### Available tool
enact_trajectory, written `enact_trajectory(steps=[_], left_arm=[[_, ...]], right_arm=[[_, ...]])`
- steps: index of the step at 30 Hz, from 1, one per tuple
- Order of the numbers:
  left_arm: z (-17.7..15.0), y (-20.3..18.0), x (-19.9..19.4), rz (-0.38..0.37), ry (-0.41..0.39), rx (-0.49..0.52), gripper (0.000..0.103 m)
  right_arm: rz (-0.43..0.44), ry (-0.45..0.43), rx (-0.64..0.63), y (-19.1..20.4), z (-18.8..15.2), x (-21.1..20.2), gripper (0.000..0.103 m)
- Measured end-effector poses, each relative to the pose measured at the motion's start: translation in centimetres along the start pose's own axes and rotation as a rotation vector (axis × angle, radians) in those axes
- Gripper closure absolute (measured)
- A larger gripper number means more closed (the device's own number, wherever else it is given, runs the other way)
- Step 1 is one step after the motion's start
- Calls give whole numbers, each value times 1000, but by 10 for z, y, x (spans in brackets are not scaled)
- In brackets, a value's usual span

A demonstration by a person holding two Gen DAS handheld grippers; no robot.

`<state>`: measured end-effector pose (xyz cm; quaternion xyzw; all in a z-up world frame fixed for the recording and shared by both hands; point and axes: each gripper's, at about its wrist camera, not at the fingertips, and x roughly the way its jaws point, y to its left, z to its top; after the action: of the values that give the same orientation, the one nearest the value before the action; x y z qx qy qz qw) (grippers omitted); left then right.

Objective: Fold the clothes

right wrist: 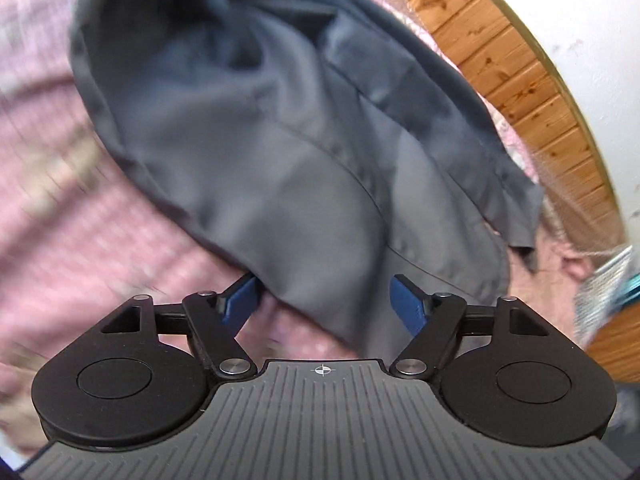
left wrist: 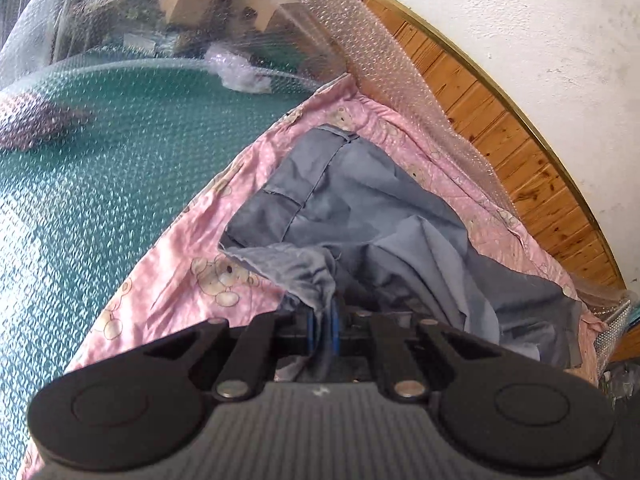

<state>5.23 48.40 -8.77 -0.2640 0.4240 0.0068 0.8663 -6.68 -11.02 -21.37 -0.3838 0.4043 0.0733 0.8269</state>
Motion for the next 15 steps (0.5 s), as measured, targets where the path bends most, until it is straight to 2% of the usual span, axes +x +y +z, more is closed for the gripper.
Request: enact_trajectory(steps=[2,4,5,7,8,11,15], left_arm=[[3,-6,2,3,-2,21,95],[3,-9,4,5,-1,32,95],[2,-11,5,8,-1,37,95],[2,-13,6,13,-2,46,95],[2,-13,5,12,-3,46,95],[4,-13,0,11,-23,56,95],[16,-19,-20,-11,-88,67,95]], right_arm=[[-24,-20,8,-4,-1,6,29],[-19,-25,34,-9,5,10,48],[-16,-27,47,-11,9,12,71],[24,-32,93,-22,17,12,81],[63,-39,131,-33,19,6,92],[172,-66,243,-69,23,-16,102],[235,-180,386,-154,25,-88,103]])
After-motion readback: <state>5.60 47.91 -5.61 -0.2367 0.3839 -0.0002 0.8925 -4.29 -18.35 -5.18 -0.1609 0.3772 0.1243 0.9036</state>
